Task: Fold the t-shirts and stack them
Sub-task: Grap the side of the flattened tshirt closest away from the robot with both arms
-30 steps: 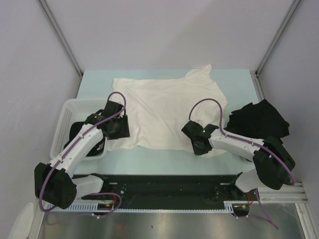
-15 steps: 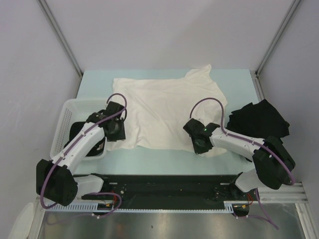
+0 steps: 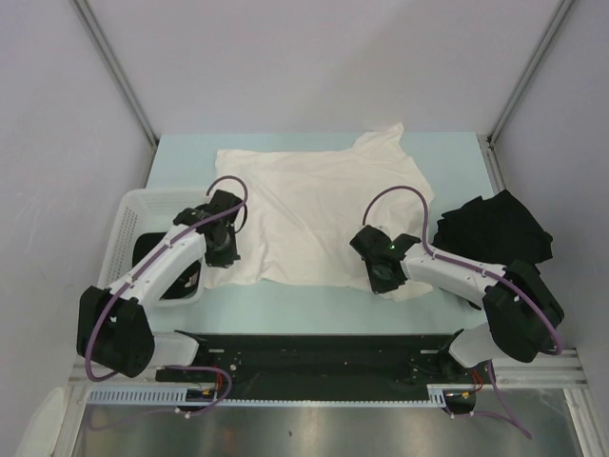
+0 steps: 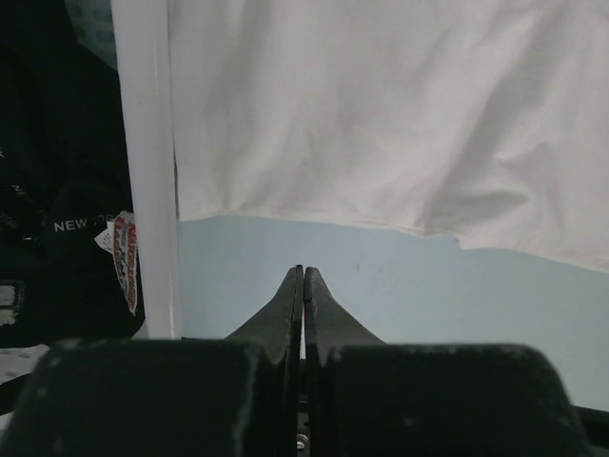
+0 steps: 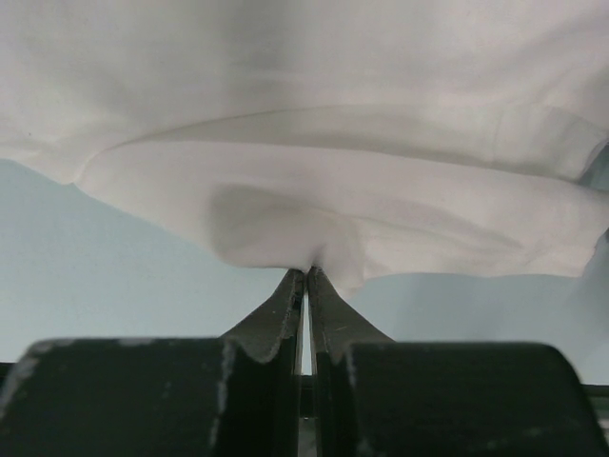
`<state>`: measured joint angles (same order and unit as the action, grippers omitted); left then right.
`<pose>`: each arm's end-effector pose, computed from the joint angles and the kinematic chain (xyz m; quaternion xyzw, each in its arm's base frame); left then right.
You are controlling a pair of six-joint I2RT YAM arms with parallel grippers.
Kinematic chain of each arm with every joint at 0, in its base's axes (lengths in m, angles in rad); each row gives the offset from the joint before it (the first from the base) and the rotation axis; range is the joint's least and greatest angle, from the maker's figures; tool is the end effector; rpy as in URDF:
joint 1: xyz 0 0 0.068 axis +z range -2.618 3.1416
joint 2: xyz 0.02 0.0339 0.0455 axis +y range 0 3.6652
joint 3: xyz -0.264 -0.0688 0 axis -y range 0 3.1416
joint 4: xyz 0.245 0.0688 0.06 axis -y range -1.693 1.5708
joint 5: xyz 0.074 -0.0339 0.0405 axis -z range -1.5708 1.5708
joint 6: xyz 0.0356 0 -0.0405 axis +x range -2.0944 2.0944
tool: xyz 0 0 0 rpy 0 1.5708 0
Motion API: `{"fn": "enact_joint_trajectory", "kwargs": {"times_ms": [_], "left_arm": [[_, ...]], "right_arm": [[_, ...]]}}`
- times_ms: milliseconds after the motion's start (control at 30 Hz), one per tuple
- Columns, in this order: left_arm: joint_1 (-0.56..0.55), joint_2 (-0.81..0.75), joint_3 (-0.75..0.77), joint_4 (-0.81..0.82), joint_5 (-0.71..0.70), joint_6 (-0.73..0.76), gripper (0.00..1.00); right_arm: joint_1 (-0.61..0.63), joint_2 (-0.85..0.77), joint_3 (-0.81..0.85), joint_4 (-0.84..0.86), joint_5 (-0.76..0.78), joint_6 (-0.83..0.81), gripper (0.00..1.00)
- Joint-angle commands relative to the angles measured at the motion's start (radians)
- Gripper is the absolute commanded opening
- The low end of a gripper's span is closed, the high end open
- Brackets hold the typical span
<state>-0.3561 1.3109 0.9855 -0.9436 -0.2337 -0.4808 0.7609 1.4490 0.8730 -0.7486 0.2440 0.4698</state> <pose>0.2239 -0.0745 0.2434 -0.0787 0.9789 0.0446 0.1833 0.1888 0.1679 0.1871 -0.1281 0.9768 -0.0283 0.1692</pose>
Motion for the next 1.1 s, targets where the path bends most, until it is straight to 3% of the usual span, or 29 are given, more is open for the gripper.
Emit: {"fn": "enact_joint_trajectory", "kwargs": {"times_ms": [0,500,1067], "left_arm": [[-0.004,0.033,0.062,-0.009,-0.082,-0.019,0.0],[0.019,0.108,0.084,-0.029,-0.167,-0.027,0.0],[0.121,0.09,0.076,-0.049,-0.194,0.013,0.0]], "right_arm": [[-0.005,-0.035,0.037,-0.011,0.011,-0.002,0.08],[-0.011,-0.053,0.037,-0.034,0.018,-0.011,0.07],[-0.014,-0.035,0.037,-0.011,0.005,-0.02,0.07]]}}
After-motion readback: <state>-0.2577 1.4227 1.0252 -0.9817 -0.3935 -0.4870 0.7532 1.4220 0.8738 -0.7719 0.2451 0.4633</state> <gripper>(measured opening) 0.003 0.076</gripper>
